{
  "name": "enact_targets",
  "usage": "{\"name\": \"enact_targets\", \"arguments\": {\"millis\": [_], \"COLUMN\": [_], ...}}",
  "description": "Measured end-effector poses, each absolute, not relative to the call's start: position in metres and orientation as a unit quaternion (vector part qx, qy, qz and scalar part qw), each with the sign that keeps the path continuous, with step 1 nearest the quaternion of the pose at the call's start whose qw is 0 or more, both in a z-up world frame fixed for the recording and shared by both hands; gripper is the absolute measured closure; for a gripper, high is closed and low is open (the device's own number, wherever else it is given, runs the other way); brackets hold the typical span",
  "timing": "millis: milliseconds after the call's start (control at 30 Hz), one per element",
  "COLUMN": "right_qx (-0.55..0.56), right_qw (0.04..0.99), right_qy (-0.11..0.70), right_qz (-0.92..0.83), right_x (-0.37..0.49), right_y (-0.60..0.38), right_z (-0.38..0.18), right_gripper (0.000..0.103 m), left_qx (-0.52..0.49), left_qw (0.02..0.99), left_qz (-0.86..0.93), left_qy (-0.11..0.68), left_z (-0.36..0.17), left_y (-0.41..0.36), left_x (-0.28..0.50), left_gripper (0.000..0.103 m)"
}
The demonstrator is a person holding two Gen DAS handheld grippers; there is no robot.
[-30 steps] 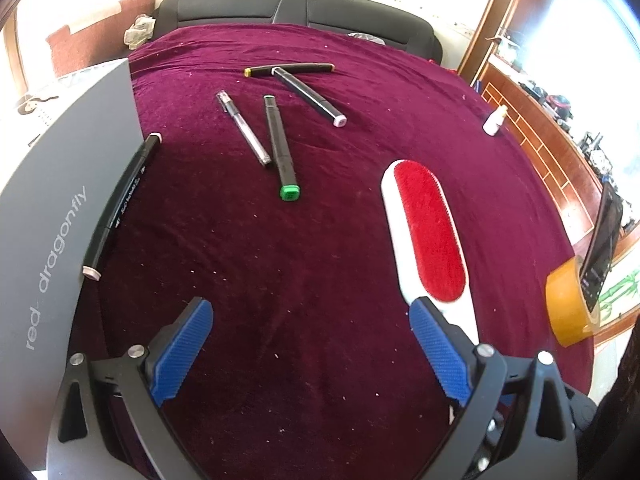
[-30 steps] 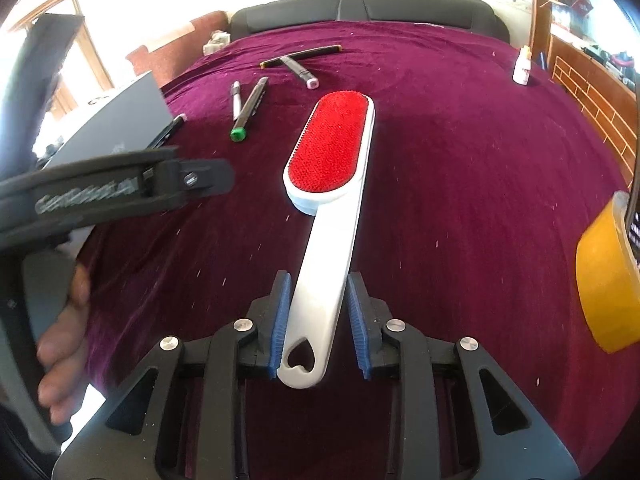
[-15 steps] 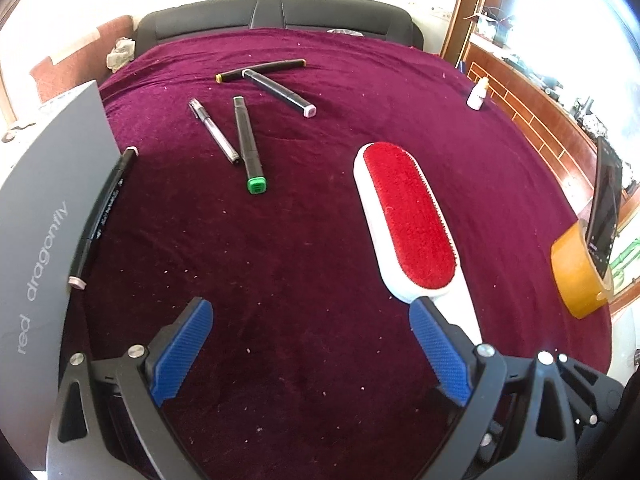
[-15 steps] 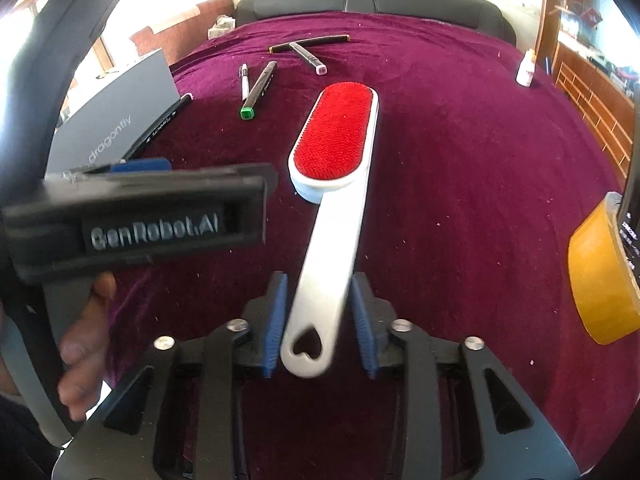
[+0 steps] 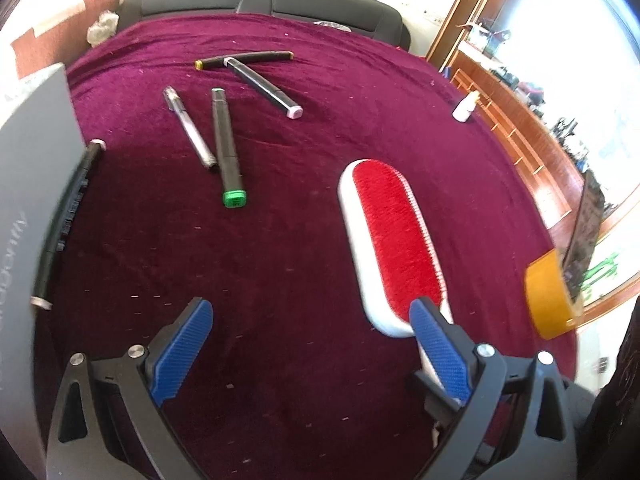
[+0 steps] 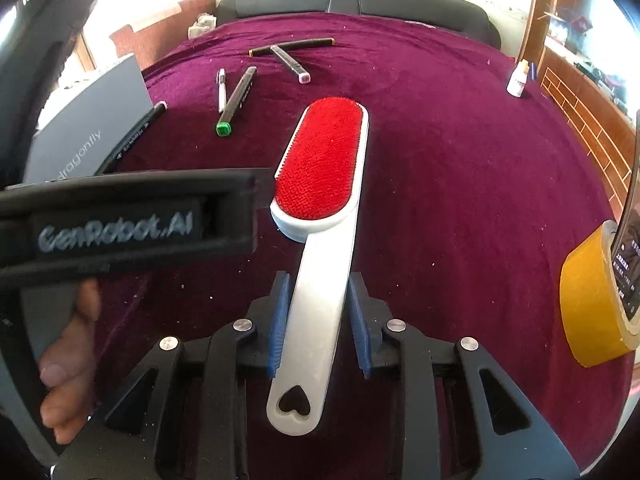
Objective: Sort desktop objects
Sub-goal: 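Lower the right tool over the white lint brush handle and close, then lift the white lint brush with the right tool off the cloth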
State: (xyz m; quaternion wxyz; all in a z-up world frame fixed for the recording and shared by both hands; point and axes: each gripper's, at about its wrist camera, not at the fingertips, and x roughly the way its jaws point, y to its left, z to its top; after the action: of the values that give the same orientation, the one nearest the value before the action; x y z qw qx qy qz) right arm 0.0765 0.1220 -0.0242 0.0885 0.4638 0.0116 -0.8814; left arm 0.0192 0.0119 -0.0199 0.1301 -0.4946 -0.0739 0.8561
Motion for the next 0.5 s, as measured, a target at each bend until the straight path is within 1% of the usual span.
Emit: {"name": "enact_targets", "arguments": {"millis": [167, 267, 300, 333, 433, 500], "right_qx": [0.455, 0.439, 0.432, 0.426, 0.407, 0.405], "right_qw": [0.131, 0.16, 0.172, 0.184, 0.214, 0.217], "right_qy": [-0.026, -0.023, -0.02, -0.021, -0.009, 0.015], "right_qz": [-0.88, -0.884, -0.885, -0.886, -0.888, -0.888], "right_x": [0.08, 0.087, 0.09, 0.092, 0.102, 0.106], "right_y": [0.126, 0.116, 0.111, 0.106, 0.086, 0.07], "right_z": [-0.013, -0.001, 0.004, 0.009, 0.023, 0.026], "right_gripper": [0.075, 0.076, 0.077, 0.082, 0.083, 0.086], "left_qx": [-0.511, -0.501, -0.499, -0.501, -0.5, -0.497], "left_qw": [0.164, 0.175, 0.175, 0.173, 0.152, 0.144], "left_qz": [0.834, 0.833, 0.833, 0.831, 0.83, 0.831], "left_qy": [-0.128, -0.157, -0.165, -0.171, -0.194, -0.203], "left_z": [-0.025, -0.016, -0.012, -0.009, -0.003, -0.002], "left_y": [0.012, 0.006, 0.003, -0.001, -0.019, -0.031], "left_x": [0.014, 0.017, 0.019, 0.02, 0.023, 0.029], "left_gripper": [0.0, 0.0, 0.0, 0.0, 0.0, 0.0]}}
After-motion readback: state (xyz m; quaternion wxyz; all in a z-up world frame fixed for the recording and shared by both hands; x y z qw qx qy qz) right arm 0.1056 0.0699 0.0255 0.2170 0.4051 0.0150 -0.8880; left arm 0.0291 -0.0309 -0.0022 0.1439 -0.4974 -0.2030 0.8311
